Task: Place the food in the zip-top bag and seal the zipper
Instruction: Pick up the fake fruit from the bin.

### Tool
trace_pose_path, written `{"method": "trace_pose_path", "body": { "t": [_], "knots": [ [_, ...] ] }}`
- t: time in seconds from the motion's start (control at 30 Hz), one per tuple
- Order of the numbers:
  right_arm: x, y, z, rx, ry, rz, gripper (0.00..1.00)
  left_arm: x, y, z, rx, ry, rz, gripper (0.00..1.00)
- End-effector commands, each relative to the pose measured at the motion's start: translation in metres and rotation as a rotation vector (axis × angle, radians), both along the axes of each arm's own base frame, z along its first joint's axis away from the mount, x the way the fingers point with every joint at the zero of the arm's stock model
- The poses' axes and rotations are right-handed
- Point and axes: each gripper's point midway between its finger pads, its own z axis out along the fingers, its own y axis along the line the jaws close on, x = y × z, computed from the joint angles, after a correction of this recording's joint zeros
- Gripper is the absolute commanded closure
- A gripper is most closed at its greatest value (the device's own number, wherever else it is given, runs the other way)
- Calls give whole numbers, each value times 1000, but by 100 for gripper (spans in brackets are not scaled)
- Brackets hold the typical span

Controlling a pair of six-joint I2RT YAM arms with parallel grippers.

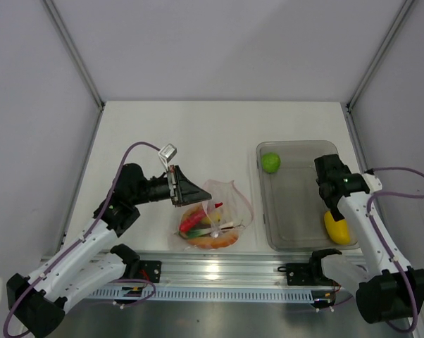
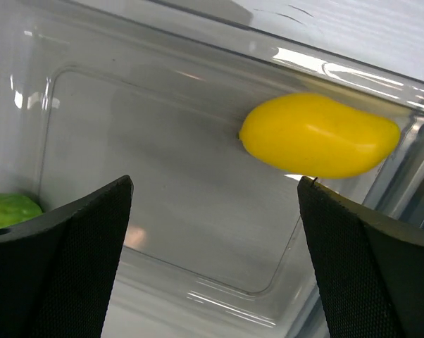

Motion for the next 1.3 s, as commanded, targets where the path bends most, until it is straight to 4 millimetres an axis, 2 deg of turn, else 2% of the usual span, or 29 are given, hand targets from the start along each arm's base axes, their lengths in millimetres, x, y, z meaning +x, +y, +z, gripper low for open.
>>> {"method": "trace_pose_path", "body": {
  "t": [0.0, 0.13, 0.27, 0.53, 0.67, 0.83, 1.27],
  "knots": [
    [-3, -12, 6, 27, -149, -162, 1, -5, 1, 22, -21, -67, -38, 99],
    [-14, -27, -4, -1, -124, -251, 4, -3, -1, 17, -9, -49, -43, 99],
    [-26, -42, -15, -52, -51, -329, 1, -3, -2, 11, 4, -26, -52, 100],
    [-38, -42, -51, -16, 66, -389, 1, -1, -6, 8, 1, 5, -76, 99],
    [-52, -47, -74, 22, 99, -434, 1, -4, -4, 8, 6, 3, -70, 99],
    [-58, -53, -82, 44, 99, -465, 1, -5, -2, 2, 18, 3, -65, 100],
    [-59, -46, -113, 110, 168, -437, 1, -7, -2, -1, 10, 11, -75, 99]
  ]
}}
